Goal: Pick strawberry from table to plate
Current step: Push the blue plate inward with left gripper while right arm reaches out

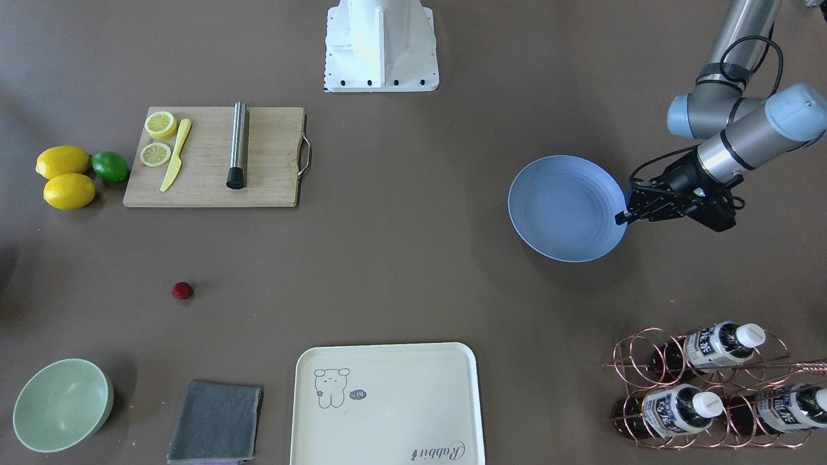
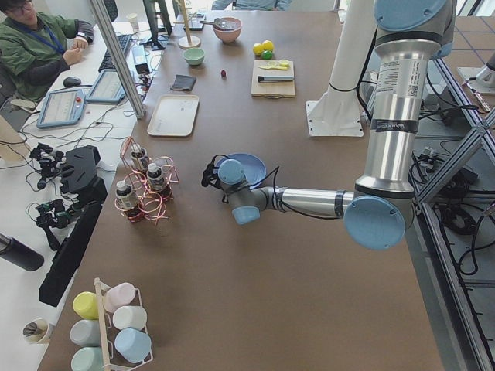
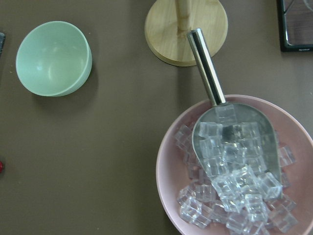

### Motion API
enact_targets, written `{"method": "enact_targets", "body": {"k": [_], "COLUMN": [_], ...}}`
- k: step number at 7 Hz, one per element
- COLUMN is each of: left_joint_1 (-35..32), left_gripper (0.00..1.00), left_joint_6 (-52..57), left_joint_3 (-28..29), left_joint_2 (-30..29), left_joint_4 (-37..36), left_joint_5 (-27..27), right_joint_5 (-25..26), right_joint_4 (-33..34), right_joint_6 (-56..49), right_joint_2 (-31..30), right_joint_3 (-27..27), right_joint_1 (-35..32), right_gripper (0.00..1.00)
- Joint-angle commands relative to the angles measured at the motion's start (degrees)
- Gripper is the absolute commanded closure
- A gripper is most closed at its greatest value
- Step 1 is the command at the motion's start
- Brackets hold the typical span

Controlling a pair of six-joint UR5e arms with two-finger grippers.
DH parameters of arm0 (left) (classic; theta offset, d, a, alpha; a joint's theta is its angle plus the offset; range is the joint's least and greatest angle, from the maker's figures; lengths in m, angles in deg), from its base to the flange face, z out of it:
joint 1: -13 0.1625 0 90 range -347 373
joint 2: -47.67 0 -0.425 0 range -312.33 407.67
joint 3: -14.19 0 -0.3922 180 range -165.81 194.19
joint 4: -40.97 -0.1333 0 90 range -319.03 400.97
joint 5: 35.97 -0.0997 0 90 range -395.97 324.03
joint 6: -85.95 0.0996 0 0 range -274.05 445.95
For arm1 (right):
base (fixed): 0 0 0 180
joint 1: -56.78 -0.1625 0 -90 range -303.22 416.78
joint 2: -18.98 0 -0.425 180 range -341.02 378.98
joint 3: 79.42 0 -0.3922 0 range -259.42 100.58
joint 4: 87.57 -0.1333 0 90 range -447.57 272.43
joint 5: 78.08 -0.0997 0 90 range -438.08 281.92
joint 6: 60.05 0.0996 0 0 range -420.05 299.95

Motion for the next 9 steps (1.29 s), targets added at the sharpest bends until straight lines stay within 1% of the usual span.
{"method": "enact_targets", "body": {"k": [1,2,3,4,5,6,7,8,9], "left_joint_1": [0.17,0.51,2.34,6.1,10.67,15.59,21.73,24.48,24.51], "left_gripper": [1.0,1.0,1.0,1.0,1.0,1.0,1.0,1.0,1.0], "left_joint_6": [-4.61,-9.25,-10.16,-10.26,-11.57,-17.41,-19.12,-19.66,-20.36], "left_joint_3": [-1.62,-4.77,-9.67,-14.77,-18.48,-18.51,-18.34,-18.42,-18.51], "left_joint_2": [-4.92,-7.37,-7.66,-7.92,-8.62,-12.02,-15.19,-16.18,-16.27], "left_joint_4": [-3.64,-7.66,-12.57,-19.84,-24.53,-25.36,-27.19,-27.99,-28.0], "left_joint_5": [0.01,-0.34,-2.17,-7.24,-12.16,-16.74,-22.7,-26.06,-26.18], "right_joint_5": [0.65,2.66,5.38,7.58,8.39,9.7,12.15,15.83,17.87], "right_joint_4": [-0.39,-0.48,-0.48,-0.48,-0.48,-2.31,-6.94,-8.81,-8.83], "right_joint_6": [9.22,15.19,19.16,22.94,25.85,27.19,32.68,37.52,38.09], "right_joint_2": [5.01,7.04,7.67,8.55,9.16,9.26,9.17,9.69,11.09], "right_joint_3": [-0.04,-0.74,-2.31,-3.54,-3.47,-3.21,-2.42,-2.15,-0.85], "right_joint_1": [6.45,9.71,13.22,16.3,18.42,20.09,22.63,26.31,28.35], "right_gripper": [0.0,0.0,0.0,0.0,0.0,0.0,0.0,0.0,0.0]}}
